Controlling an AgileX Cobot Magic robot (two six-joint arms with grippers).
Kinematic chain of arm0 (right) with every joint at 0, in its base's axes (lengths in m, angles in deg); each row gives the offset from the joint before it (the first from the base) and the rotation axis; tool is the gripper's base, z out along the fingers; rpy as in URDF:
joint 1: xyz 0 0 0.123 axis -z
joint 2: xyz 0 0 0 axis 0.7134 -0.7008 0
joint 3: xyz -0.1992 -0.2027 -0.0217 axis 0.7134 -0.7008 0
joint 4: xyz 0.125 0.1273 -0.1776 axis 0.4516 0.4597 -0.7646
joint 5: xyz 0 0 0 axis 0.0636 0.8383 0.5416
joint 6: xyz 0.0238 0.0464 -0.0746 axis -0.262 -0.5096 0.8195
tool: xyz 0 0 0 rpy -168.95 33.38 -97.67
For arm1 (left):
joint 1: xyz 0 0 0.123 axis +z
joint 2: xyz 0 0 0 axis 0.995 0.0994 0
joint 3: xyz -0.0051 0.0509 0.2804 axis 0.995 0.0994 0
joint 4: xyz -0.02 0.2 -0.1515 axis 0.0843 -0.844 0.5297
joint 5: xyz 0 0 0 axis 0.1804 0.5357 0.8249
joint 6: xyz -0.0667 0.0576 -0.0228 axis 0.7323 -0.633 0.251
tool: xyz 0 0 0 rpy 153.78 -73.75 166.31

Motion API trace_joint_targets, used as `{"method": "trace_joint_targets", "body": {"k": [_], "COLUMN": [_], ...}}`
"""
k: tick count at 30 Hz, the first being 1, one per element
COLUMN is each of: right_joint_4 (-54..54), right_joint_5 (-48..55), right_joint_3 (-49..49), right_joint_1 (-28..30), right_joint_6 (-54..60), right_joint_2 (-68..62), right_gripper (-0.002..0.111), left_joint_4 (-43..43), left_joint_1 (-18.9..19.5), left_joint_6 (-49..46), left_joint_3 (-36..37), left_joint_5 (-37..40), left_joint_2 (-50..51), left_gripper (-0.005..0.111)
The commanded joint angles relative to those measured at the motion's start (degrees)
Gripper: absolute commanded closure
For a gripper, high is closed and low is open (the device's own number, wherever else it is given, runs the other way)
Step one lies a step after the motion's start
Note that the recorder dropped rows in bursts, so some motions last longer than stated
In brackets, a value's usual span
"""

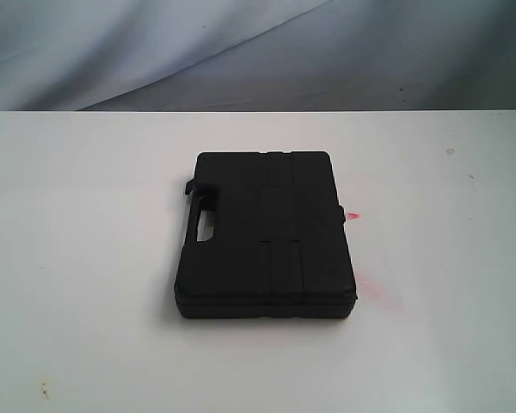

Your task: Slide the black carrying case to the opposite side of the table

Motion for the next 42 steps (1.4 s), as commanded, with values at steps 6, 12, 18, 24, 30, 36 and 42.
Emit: {"method": "trace_joint_targets", "body": {"k": [6,12,18,24,30,36,42], "right_joint_4": [0.0,0.0,0.0,0.0,0.0,0.0,0.0], "right_joint_5": [0.28,0.28,0.28,0.28,0.28,0.28,0.28], "right_joint_3": [-0.21,-0.21,-0.21,-0.21,-0.21,-0.21,-0.21], "right_joint_1": [0.42,0.42,0.42,0.42,0.42,0.42,0.42], "right_joint_6": [0.4,0.4,0.4,0.4,0.4,0.4,0.4], "right_joint_2": [0.36,0.36,0.36,0.36,0.36,0.36,0.36], "right_gripper": [0.108,0.108,0.108,0.108,0.108,0.108,0.108], "left_joint_4": [11.76,13.74,13.74,13.74,13.74,14.53,19.37], "left_joint_1": [-0.3,-0.3,-0.3,-0.3,-0.3,-0.41,-2.14], "left_joint_6": [3.75,6.26,6.26,5.53,-1.12,-3.04,-6.37], "left_joint_3": [0.2,-4.51,-16.16,-30.17,-43.79,-50.88,-55.74], "left_joint_5": [-5.33,-3.94,-0.9,5.15,20.99,28.32,33.41], "left_joint_2": [-0.22,5.75,19.26,34.67,45.91,54.24,62.64], "left_gripper": [0.106,0.107,0.107,0.107,0.107,0.107,0.107]}}
